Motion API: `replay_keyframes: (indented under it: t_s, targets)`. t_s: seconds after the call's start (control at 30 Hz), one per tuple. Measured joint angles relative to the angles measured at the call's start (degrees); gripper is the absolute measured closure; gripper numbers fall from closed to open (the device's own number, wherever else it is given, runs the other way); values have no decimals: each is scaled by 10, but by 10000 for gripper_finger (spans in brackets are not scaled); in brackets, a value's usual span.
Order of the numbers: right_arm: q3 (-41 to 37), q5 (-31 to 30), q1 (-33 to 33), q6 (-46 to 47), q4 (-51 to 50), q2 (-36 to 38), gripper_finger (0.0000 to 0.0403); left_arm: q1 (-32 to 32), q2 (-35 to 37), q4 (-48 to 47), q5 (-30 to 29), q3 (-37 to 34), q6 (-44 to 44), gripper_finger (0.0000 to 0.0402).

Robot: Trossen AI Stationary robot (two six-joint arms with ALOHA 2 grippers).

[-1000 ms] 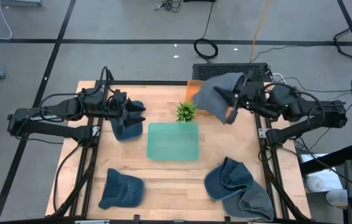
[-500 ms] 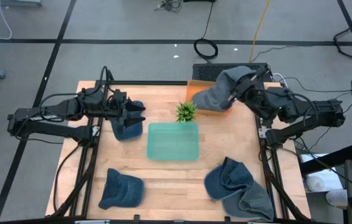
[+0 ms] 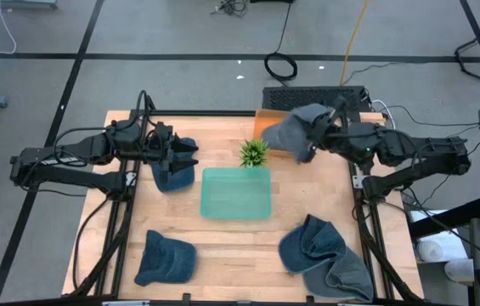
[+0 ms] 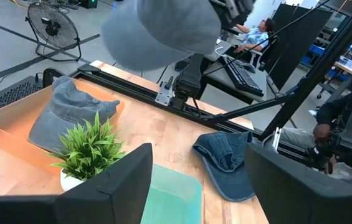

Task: Pick & Place hat
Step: Put the top gray cap into the orange bin

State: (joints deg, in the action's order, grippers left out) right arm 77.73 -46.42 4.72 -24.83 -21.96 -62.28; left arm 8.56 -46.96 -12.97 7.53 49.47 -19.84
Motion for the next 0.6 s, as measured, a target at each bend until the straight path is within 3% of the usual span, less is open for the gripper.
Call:
replay_keyframes:
  t_s: [0.13,0.6]
  targets:
    - [0,14,-39,-33,-12,-2,403,0,0,0,1,0,0,140]
    - [0,267,-242,-48,-74,-16,403,0,0,0,1,0,-1,138]
